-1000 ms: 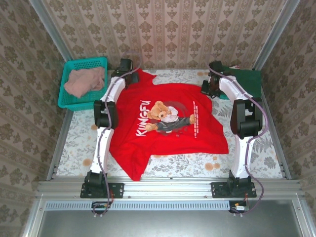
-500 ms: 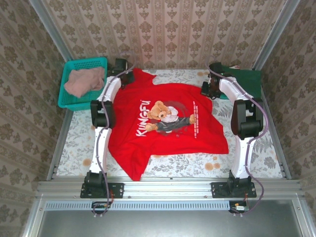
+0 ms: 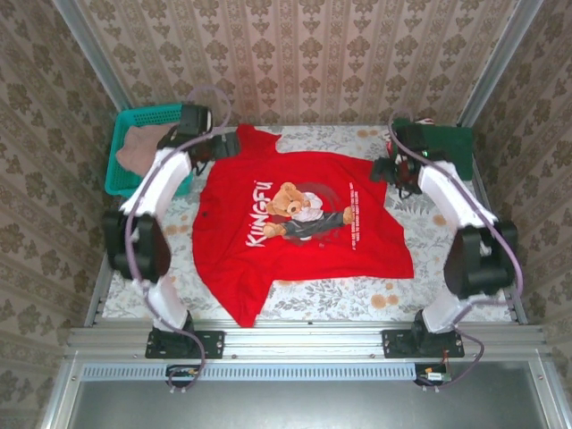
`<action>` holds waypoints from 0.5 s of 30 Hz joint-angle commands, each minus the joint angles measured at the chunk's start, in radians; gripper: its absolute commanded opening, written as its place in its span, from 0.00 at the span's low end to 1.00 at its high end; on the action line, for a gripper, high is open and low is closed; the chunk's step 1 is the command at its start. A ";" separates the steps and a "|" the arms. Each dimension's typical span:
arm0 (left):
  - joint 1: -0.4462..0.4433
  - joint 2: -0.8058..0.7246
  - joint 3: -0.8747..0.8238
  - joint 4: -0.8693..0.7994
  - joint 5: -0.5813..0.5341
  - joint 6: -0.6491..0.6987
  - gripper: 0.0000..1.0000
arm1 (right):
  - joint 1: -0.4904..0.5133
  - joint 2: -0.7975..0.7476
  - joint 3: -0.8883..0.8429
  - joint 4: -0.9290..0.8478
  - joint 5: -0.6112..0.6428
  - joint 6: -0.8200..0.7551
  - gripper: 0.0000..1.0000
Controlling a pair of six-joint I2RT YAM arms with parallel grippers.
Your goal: Fold and stack the t-shirts
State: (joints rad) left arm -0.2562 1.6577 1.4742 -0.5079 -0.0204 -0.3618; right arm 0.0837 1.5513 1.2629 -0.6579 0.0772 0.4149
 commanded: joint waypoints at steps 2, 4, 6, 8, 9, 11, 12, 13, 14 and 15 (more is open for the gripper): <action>-0.205 -0.388 -0.462 -0.026 -0.118 -0.122 1.00 | 0.037 -0.272 -0.387 -0.028 0.056 0.166 0.87; -0.340 -0.544 -0.617 -0.076 -0.164 -0.223 1.00 | 0.040 -0.365 -0.500 -0.071 0.098 0.214 0.86; -0.444 -0.647 -0.708 -0.159 -0.172 -0.329 0.96 | 0.040 -0.445 -0.573 -0.121 0.138 0.253 0.86; -0.578 -0.707 -0.759 -0.242 -0.203 -0.428 0.93 | 0.041 -0.516 -0.635 -0.138 0.140 0.288 0.85; -0.652 -0.723 -0.778 -0.288 -0.232 -0.499 0.89 | 0.041 -0.544 -0.662 -0.138 0.126 0.310 0.84; -0.768 -0.741 -0.813 -0.342 -0.250 -0.615 0.84 | 0.043 -0.574 -0.704 -0.116 0.075 0.341 0.80; -0.831 -0.749 -0.831 -0.346 -0.255 -0.670 0.82 | 0.049 -0.576 -0.721 -0.106 0.056 0.355 0.80; -0.896 -0.754 -0.848 -0.346 -0.262 -0.723 0.82 | 0.052 -0.571 -0.732 -0.095 0.038 0.363 0.80; -0.960 -0.754 -0.862 -0.353 -0.277 -0.780 0.81 | 0.058 -0.563 -0.740 -0.086 0.035 0.369 0.79; -1.008 -0.749 -0.871 -0.360 -0.281 -0.822 0.80 | 0.062 -0.550 -0.742 -0.083 0.038 0.369 0.78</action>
State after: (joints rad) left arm -1.1629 0.9192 0.6285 -0.7895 -0.2314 -0.9482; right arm 0.1322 0.9867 0.5419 -0.7601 0.1421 0.7216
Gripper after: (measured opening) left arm 0.806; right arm 0.784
